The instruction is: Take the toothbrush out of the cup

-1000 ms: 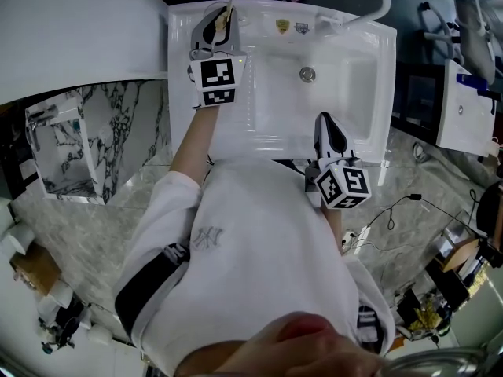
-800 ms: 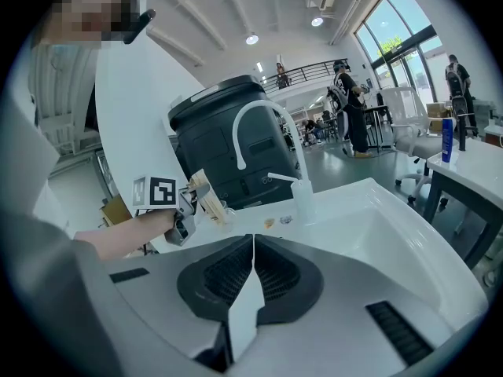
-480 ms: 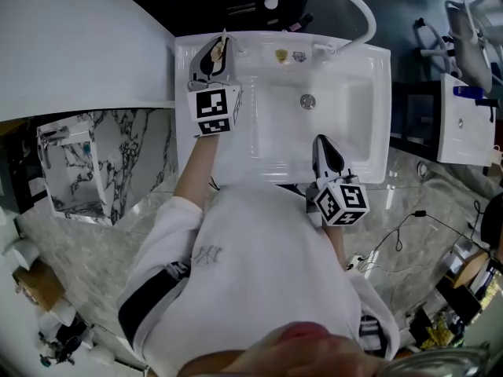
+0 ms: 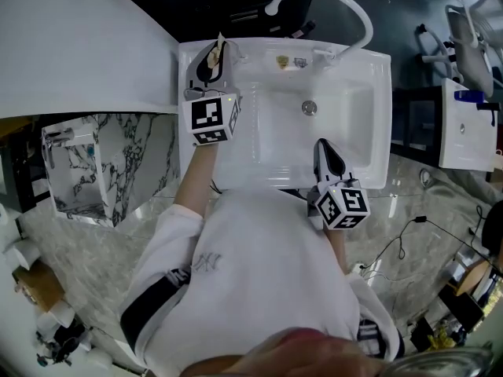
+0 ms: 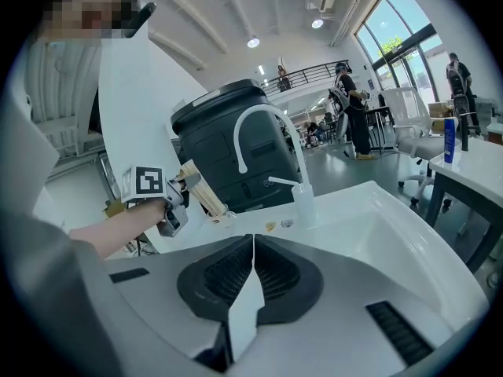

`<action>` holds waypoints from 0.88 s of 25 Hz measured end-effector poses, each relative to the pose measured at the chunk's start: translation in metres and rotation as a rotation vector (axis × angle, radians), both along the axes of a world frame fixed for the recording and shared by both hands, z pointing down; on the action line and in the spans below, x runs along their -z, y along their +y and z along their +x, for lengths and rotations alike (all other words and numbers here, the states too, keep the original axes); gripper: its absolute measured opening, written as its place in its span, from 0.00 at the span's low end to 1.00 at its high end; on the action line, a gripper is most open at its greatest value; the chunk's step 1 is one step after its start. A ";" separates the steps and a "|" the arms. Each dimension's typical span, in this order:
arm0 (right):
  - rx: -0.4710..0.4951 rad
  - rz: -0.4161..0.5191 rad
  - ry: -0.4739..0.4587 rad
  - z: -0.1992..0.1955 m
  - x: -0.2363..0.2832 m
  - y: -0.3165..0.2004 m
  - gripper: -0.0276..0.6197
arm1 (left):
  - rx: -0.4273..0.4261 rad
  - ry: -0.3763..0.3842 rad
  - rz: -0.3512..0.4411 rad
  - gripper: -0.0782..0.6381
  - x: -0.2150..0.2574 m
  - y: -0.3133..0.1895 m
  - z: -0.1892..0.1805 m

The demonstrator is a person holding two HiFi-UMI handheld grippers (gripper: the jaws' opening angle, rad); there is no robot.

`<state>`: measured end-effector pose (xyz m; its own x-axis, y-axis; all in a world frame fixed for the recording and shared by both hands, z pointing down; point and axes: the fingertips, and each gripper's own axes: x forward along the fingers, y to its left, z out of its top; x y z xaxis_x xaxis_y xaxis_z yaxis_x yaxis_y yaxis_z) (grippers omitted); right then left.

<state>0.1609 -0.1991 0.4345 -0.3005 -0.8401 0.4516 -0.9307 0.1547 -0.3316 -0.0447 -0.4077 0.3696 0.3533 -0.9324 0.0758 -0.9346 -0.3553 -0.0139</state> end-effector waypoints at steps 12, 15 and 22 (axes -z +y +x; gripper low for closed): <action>0.014 0.039 0.002 0.016 0.009 0.003 0.07 | 0.012 0.019 0.096 0.17 0.051 0.025 -0.001; 0.021 0.049 0.001 0.021 0.011 0.005 0.07 | 0.016 0.023 0.116 0.17 0.063 0.036 -0.001; 0.046 0.071 -0.005 0.037 0.016 0.008 0.07 | 0.028 0.028 0.165 0.17 0.092 0.063 0.005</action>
